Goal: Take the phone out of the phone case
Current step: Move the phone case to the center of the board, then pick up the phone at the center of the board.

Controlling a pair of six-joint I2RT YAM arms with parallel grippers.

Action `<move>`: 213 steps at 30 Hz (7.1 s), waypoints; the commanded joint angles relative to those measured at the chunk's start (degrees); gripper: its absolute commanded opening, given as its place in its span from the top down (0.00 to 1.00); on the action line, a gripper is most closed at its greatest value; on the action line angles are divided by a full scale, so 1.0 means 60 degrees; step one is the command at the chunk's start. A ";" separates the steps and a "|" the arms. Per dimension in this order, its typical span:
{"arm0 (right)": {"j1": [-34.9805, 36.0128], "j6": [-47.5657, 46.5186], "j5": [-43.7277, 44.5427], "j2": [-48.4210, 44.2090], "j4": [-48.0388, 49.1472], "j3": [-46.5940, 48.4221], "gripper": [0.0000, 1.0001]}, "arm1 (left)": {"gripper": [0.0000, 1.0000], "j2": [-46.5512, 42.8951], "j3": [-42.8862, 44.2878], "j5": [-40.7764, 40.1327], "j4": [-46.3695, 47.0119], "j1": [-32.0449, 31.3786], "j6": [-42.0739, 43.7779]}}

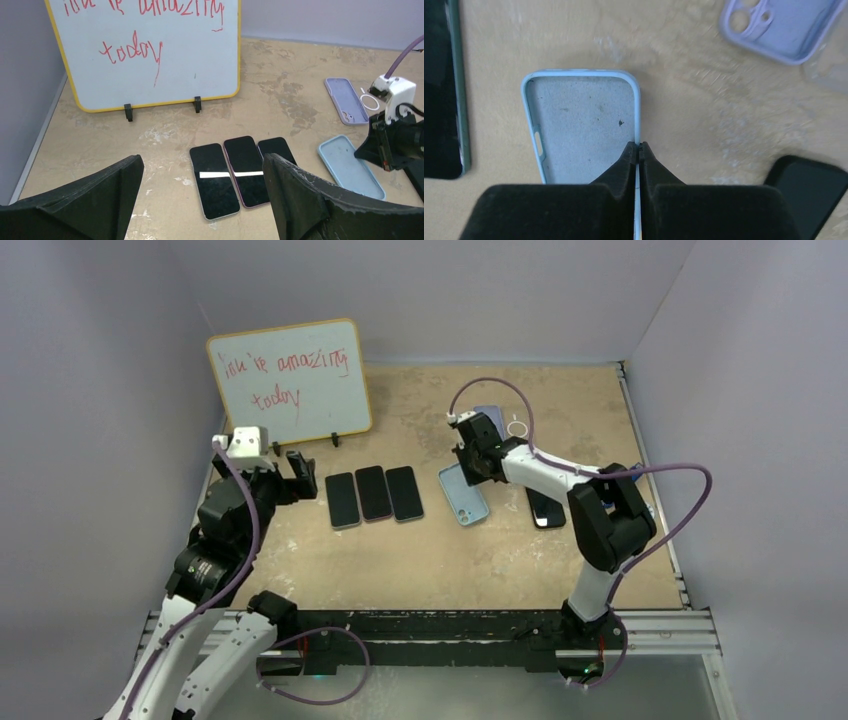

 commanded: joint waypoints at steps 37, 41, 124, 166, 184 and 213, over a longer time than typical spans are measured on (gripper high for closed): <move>-0.2044 0.0103 0.0947 0.4680 0.2065 0.5722 0.98 | 0.06 -0.0316 -0.0182 -0.0528 0.0151 -0.0355 0.0195; -0.2126 0.0232 0.1093 0.4750 0.2033 0.5701 0.86 | 0.06 -0.0332 -0.0194 -0.0511 0.0156 -0.0355 0.0195; -0.5023 0.1452 -0.1494 -0.1370 -0.1058 -0.0584 0.01 | 0.04 -0.0372 -0.0241 -0.0627 0.0127 -0.0615 0.0224; -0.3616 0.0799 -0.0410 -0.0664 -0.2370 -0.1274 0.11 | 0.04 -0.0133 -0.0314 -0.0514 0.0171 -0.0861 0.0253; -0.1352 0.1236 -0.2653 -0.1397 -0.0348 -0.1938 0.86 | 0.04 0.1033 -0.0264 0.1587 0.0140 -0.0853 -0.0839; -0.0708 0.3576 -0.6171 -0.2477 0.5702 -0.5152 1.00 | 0.09 0.6553 -0.2299 0.4497 0.6401 -0.2402 -0.5633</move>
